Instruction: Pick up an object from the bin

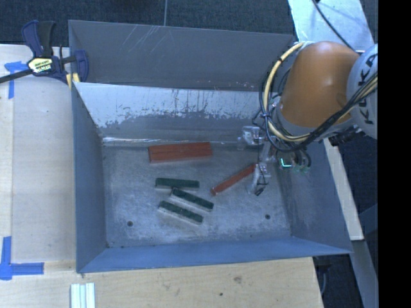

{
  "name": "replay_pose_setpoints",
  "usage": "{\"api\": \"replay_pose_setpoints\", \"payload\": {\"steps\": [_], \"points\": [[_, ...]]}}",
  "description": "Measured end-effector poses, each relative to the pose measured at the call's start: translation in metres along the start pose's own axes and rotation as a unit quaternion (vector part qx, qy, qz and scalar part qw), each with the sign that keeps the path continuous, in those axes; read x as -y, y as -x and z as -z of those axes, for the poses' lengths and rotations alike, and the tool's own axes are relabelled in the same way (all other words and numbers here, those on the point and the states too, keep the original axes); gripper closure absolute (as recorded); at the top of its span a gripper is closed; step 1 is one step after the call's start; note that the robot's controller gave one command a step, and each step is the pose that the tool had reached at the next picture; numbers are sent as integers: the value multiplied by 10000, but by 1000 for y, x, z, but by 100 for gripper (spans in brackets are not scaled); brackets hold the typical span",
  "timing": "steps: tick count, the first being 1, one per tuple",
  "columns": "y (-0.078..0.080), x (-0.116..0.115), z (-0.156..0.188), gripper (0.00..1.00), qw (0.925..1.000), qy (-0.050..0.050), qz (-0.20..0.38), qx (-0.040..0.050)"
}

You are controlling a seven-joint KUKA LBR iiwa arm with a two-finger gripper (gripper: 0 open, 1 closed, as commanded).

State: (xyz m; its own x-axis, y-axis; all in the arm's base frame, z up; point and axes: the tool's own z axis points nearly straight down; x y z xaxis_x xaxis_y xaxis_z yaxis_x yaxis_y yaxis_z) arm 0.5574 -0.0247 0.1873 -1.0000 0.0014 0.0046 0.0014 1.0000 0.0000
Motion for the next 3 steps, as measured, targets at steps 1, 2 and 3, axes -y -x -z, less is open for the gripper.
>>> {"api": "replay_pose_setpoints", "payload": {"steps": [1, 2, 3], "points": [[27, 28, -120, 0, 9904, -3, 1385, 11], [28, 28, -116, 100, 9904, -6, 1381, 42], [43, 33, 69, 100, 9751, -25, 2214, 88]]}}
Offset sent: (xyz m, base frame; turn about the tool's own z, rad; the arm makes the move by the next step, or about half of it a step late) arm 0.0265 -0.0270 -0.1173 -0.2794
